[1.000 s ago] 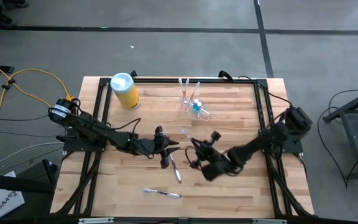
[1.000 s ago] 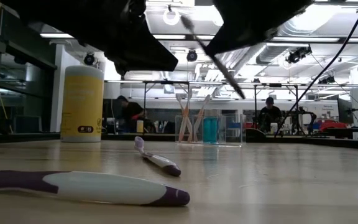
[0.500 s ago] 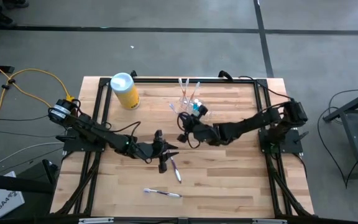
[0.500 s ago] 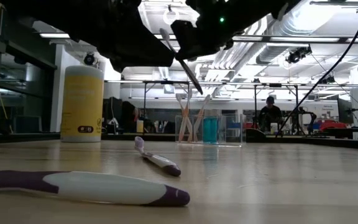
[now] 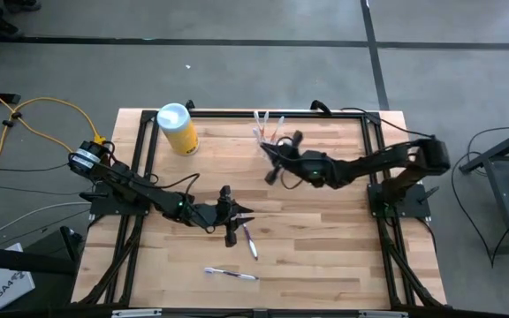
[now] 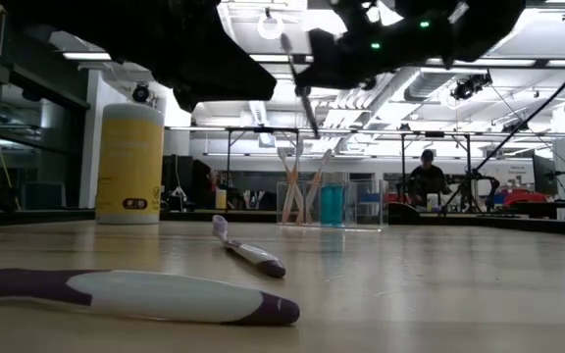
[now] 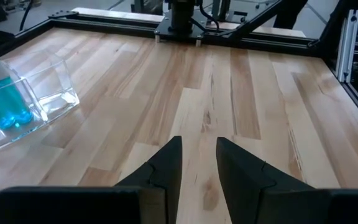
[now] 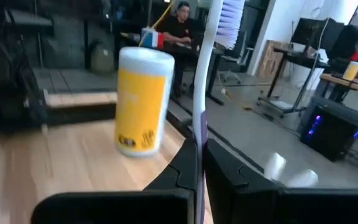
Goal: Pick & Place toothbrushing station
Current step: Put the bottom right purple toothbrush into the transparent organizer
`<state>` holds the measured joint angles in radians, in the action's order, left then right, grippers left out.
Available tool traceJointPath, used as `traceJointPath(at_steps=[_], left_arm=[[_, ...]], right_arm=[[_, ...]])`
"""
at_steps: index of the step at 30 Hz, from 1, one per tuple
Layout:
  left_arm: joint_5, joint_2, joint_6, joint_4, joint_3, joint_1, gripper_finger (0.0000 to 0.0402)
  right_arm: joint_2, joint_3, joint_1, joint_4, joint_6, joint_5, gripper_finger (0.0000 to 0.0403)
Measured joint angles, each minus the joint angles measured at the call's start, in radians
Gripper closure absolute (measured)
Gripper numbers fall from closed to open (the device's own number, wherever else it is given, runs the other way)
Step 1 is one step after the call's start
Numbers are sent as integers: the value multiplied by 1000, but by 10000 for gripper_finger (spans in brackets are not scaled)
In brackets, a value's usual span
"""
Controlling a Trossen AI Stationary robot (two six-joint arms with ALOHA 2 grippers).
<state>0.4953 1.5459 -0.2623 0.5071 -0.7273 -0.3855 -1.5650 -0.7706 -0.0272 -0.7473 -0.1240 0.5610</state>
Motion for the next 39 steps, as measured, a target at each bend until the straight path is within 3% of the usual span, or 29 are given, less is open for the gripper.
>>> traceJointPath(at_steps=[6, 14, 20, 29, 39], left_arm=[[0, 0, 3, 11, 0, 0, 307], [0, 0, 3, 26, 0, 1, 307], [0, 0, 3, 30, 0, 4, 307], [-1, 0, 3, 33, 0, 5, 307], [-1, 0, 7, 33, 0, 3, 307]], right_arm=[[154, 185, 12, -53, 42, 42, 399], [187, 377, -31, -279, 78, 17, 399], [186, 398, -92, -298, 78, -6, 399], [131, 398, -212, -302, 153, -130, 399], [25, 398, -217, -328, 234, -117, 399]])
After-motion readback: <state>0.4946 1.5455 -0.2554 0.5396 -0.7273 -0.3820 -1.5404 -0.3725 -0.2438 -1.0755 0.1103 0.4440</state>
